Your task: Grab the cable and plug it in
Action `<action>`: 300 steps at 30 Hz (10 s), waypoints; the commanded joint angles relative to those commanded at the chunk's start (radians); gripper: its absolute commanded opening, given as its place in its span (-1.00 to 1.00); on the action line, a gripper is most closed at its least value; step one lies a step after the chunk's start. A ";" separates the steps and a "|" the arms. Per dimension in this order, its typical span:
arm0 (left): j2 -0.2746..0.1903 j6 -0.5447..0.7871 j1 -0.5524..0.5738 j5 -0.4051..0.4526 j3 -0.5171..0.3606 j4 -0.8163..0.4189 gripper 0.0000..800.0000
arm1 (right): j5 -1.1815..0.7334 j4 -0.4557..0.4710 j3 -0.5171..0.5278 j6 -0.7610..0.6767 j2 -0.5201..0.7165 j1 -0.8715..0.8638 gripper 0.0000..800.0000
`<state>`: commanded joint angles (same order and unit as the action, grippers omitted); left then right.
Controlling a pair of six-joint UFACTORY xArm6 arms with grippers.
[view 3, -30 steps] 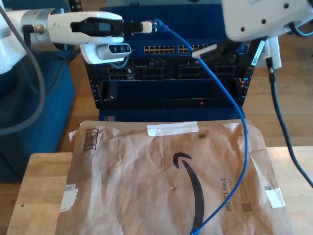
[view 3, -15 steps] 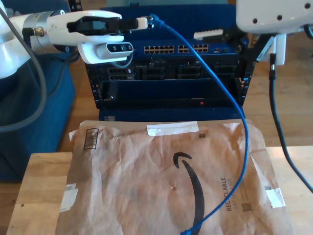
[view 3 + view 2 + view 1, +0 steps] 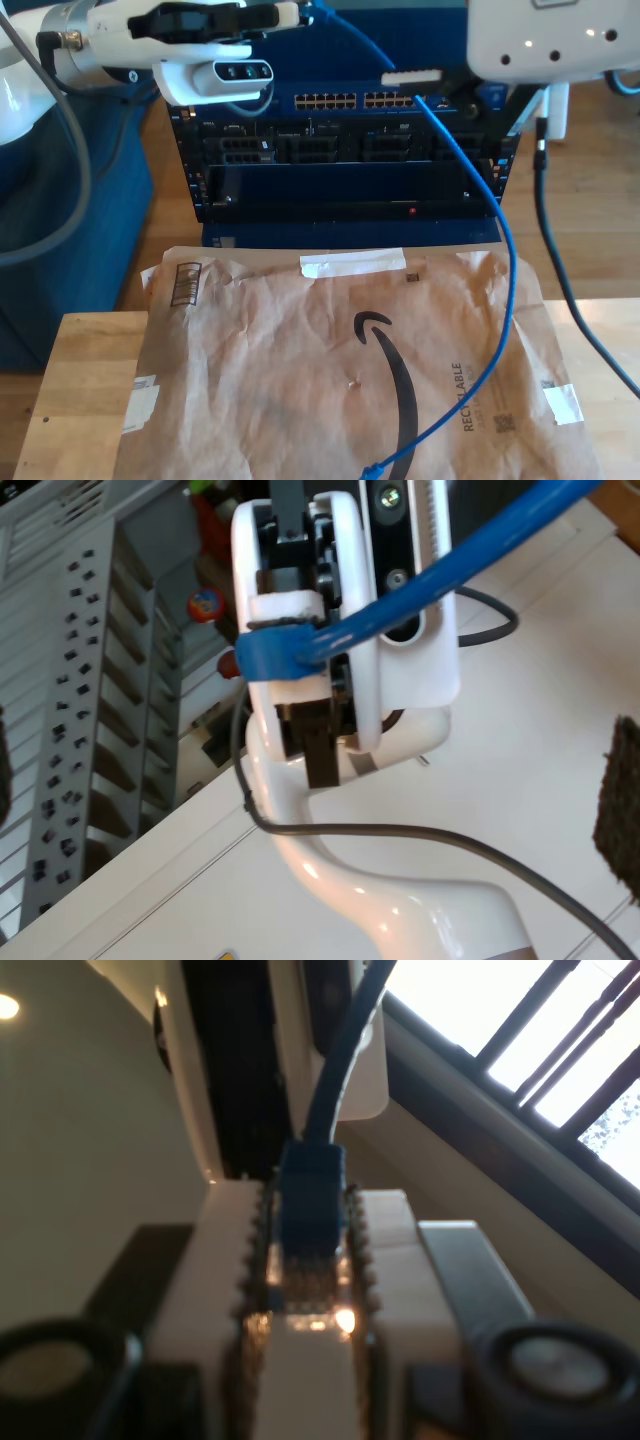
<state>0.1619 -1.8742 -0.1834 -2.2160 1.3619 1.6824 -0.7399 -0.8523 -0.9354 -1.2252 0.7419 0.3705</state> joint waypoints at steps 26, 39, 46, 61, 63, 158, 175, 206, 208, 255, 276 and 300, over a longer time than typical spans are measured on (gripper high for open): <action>-0.031 -0.044 0.068 -0.006 -0.003 -0.002 -0.98 | 0.040 0.000 0.035 0.000 0.021 0.026 0.46; -0.031 -0.130 0.066 -0.009 -0.008 -0.003 -0.98 | 0.054 0.000 0.037 0.000 0.021 0.028 0.41; -0.029 -0.147 0.068 -0.014 -0.006 -0.005 -0.97 | 0.054 0.000 0.037 0.000 0.021 0.029 0.38; -0.028 -0.149 0.069 -0.014 -0.002 -0.006 -0.95 | 0.055 -0.029 0.040 -0.005 0.020 0.032 -0.05; -0.028 -0.150 0.069 -0.015 0.000 -0.006 -0.95 | 0.055 -0.031 0.040 -0.005 0.020 0.032 -0.10; -0.031 0.109 -0.149 0.204 0.120 -0.692 1.00 | 0.535 -0.003 0.290 -0.008 -0.014 -0.040 -0.99; -0.106 0.767 -0.611 0.221 -0.104 -1.329 1.00 | 0.637 0.068 0.428 -0.006 -0.012 -0.104 -0.99; -0.651 1.554 -1.313 0.775 -1.031 -1.824 1.00 | 0.644 0.068 0.517 -0.006 -0.026 -0.109 -0.99; -0.672 1.600 -1.332 0.784 -1.042 -1.821 1.00 | 0.644 0.068 0.522 -0.006 -0.029 -0.106 -0.99; -0.709 1.772 -1.471 1.177 -1.287 -1.817 1.00 | 0.741 0.135 0.445 -0.006 -0.336 0.044 -1.00; -0.709 1.772 -1.471 1.177 -1.287 -1.817 1.00 | 0.868 0.336 0.374 -0.005 -0.436 0.123 -0.99; -0.709 1.772 -1.471 1.177 -1.287 -1.817 1.00 | 1.513 0.333 0.384 -0.054 -0.744 0.264 -1.00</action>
<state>-0.5470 -0.1020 -1.6548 -1.0391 0.0746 -0.1343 0.7729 -0.5194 -0.5518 -1.2789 -0.0023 0.6345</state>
